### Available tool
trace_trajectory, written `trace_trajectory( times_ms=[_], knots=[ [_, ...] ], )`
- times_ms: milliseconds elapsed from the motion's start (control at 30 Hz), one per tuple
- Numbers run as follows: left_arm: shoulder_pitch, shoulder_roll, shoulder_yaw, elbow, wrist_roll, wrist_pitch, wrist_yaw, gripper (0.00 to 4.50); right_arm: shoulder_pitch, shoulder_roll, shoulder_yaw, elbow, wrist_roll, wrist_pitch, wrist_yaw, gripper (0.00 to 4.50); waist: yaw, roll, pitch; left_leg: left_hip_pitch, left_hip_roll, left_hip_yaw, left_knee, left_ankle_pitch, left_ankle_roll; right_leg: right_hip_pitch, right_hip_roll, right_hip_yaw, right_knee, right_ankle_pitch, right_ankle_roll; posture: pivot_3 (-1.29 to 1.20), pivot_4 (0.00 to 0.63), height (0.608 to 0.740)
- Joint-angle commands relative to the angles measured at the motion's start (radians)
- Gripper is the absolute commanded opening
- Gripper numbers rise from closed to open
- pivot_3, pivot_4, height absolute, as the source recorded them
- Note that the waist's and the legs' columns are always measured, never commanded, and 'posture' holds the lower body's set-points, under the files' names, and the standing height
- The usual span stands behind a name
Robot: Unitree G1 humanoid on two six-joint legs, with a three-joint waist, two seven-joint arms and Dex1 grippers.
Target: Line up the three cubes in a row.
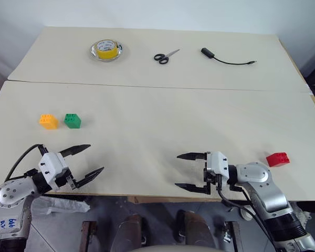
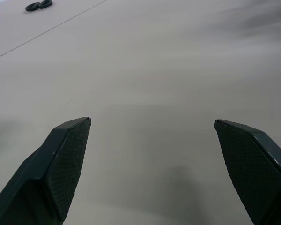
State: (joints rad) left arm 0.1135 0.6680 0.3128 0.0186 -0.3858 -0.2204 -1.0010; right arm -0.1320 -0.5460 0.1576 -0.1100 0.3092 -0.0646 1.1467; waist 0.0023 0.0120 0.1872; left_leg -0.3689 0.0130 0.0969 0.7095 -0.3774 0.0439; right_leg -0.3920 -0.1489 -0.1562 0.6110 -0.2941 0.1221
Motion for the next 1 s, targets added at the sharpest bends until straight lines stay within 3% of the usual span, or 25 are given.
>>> trace_trajectory(
  times_ms=[33,200,333,567,633,733,833,1000],
  knots=[
    [-0.022,0.007,0.0,0.009,0.005,0.001,0.01,4.5,0.002,0.018,-0.013,-0.018,0.008,-0.04,-0.019,4.48,-0.001,0.0,0.0,0.0,0.0,0.0,0.0,0.0,0.0,0.0,0.0,0.0,0.0,0.0,0.0,0.0,0.15,0.74],
    [-0.035,0.015,0.003,-0.041,-0.08,0.157,0.01,4.5,0.012,0.03,-0.064,-0.067,0.064,-0.017,-0.07,4.48,-0.004,0.0,0.0,0.0,0.0,0.0,0.0,0.0,0.0,0.0,0.0,0.0,0.0,0.0,0.0,0.0,0.15,0.74],
    [-0.048,-0.007,-0.021,-0.186,-0.195,0.29,0.009,4.5,0.043,-0.013,-0.225,-0.19,0.233,0.119,-0.147,4.48,0.002,0.0,0.0,-0.001,0.0,-0.002,0.001,0.0,0.0,0.0,0.0,0.0,0.0,0.0,0.0,0.0,0.15,0.74],
    [-0.147,-0.008,-0.191,-0.267,-0.151,0.347,-0.041,4.5,0.248,-0.096,-0.599,-0.362,0.353,0.24,-0.308,4.48,0.022,0.0,0.0,-0.001,0.0,-0.001,0.001,0.0,0.0,0.001,0.0,0.0,0.0,0.0,0.0,0.0,0.15,0.74],
    [-0.24,-0.008,-0.284,-0.242,-0.129,0.382,-0.09,4.5,0.393,-0.073,-0.832,-0.39,0.373,0.238,-0.352,4.48,0.033,0.003,0.001,0.0,0.0,-0.001,0.001,0.0,0.0,0.001,0.001,0.001,0.0,0.0,0.0,0.0,0.15,0.74],
    [-0.317,-0.027,-0.355,-0.205,-0.117,0.398,-0.132,4.5,0.581,-0.006,-1.027,-0.372,0.388,0.214,-0.361,4.48,0.055,0.004,0.0,-0.001,-0.002,0.0,0.001,0.0,0.001,0.001,0.0,0.001,0.001,0.0,0.0,0.0,0.15,0.74],
    [-0.346,-0.059,-0.408,-0.173,-0.095,0.39,-0.155,4.5,0.706,0.073,-1.075,-0.285,0.35,0.156,-0.337,4.48,0.045,-0.001,-0.003,0.0,-0.003,0.0,-0.003,0.0,0.001,0.001,0.001,0.002,-0.003,0.0,0.001,0.0,0.15,0.74],
    [-0.377,-0.095,-0.426,-0.16,-0.085,0.394,-0.15,4.5,0.732,0.129,-1.043,-0.195,0.336,0.137,-0.359,4.48,0.002,-0.001,-0.003,0.012,-0.001,0.012,-0.011,0.001,0.0,0.002,0.003,0.013,-0.001,0.001,0.001,0.0,0.15,0.74]
  ],
)
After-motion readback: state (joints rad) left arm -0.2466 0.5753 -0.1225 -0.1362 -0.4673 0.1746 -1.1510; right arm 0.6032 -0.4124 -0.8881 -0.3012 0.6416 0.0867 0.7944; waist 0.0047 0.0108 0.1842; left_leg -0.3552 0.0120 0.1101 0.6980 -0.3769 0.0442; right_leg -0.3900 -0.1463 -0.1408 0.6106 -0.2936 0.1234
